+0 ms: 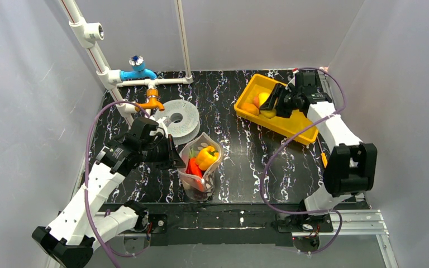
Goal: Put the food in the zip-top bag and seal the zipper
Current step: Place the fake fruit in the zipper food storage bag.
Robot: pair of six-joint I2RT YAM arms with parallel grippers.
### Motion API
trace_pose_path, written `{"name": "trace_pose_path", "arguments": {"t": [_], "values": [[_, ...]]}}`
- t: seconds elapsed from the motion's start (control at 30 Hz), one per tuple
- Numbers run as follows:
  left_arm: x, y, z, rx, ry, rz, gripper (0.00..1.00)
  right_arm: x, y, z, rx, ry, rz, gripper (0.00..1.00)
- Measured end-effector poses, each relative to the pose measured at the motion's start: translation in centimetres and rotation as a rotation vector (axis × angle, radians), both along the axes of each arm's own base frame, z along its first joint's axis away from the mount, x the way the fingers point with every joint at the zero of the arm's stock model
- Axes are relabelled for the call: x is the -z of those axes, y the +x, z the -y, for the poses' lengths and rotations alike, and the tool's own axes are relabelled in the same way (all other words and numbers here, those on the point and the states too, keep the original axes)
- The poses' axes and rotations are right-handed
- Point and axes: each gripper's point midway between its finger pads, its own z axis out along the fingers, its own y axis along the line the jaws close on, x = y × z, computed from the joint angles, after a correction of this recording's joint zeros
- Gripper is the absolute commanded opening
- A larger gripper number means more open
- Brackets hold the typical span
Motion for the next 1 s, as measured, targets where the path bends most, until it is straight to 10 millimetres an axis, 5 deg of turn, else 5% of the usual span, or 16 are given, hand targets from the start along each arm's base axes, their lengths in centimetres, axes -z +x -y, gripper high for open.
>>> {"name": "trace_pose_path", "arguments": {"t": [0.23,0.37,0.8,1.0], "values": [[0.0,0.3,0.3,0.001,-0.004,0.000,0.00,-6.6,-5.6,-6.6,-0.256,0.086,0.161,0.01],[0.0,0.4,0.3,0.001,-0.005,0.000,0.00,-8.1,-9.9,-9.6,-0.420,0.125,0.188,0.01],[0.1,0.9,0.7,0.004,-0.013,0.001,0.00,-9.4,-22.7,-16.1,-0.838,0.219,0.203,0.01],[0.0,0.9,0.7,0.004,-0.014,0.002,0.00,-9.2,-25.2,-17.5,-0.949,0.201,0.207,0.01]]}}
